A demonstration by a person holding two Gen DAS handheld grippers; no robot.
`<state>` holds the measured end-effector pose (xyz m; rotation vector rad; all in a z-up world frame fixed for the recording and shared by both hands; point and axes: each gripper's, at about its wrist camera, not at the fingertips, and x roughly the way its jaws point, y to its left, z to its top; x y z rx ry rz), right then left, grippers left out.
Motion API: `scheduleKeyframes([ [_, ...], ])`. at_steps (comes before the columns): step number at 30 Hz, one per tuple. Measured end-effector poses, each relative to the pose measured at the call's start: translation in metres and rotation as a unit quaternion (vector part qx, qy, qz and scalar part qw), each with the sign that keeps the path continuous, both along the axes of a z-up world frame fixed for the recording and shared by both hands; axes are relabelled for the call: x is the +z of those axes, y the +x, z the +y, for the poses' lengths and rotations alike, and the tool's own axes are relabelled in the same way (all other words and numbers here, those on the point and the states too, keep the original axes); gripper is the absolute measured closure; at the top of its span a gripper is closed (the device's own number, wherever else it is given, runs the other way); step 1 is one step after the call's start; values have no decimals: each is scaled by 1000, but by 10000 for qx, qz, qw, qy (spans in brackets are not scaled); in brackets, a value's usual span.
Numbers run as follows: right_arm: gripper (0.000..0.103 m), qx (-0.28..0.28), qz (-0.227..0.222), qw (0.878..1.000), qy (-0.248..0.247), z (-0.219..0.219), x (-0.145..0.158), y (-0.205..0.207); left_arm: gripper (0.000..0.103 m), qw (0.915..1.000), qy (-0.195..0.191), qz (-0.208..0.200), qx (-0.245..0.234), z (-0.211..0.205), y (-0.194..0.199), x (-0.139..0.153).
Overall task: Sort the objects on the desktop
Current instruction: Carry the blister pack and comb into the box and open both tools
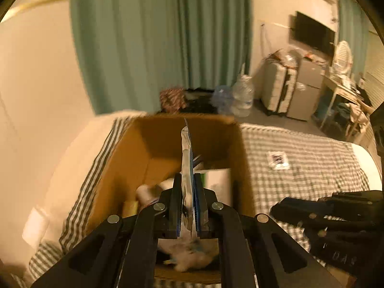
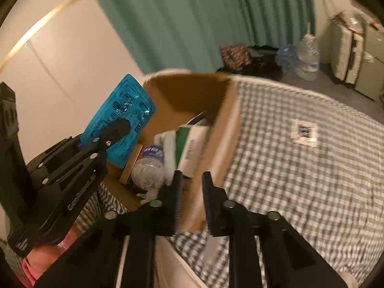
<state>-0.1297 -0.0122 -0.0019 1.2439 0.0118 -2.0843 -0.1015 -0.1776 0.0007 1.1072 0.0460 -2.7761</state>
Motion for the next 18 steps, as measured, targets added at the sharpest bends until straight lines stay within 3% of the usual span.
scheduleKeyframes([
  [3, 86, -26, 153, 9996, 225, -8, -15, -4, 95, 9998, 24, -154, 77, -18, 0, -16],
  [5, 59, -28, 87, 9994, 330, 2, -28, -10, 95, 9997, 86, -214, 85, -24, 1, -23],
  [7, 45, -123, -118, 9989, 437, 17, -45, -13, 95, 9994, 189, -271, 110, -26, -4, -31],
  [10, 45, -227, -625, 9938, 886, 34, -86, -6, 93, 9992, 209, -338, 68, -21, -7, -40],
  [11, 45, -134, -775, 9920, 989, 33, -97, 0, 85, 9991, 191, -376, 55, -19, -9, -42],
  [13, 45, 100, -1075, 9870, 1187, 24, -125, 16, 47, 9987, 101, -490, 113, -15, -11, -46],
  [14, 45, 214, -1218, 9832, 1340, 16, -142, 24, 20, 9986, 31, -490, 201, -14, -9, -46],
  [15, 45, 272, -1293, 9799, 1496, 10, -153, 29, 13, 9987, -20, -431, 283, -14, -6, -44],
  [18, 48, 415, -1370, 9707, 1931, -8, -183, 37, 12, 9990, 41, -287, 345, -17, 1, -35],
])
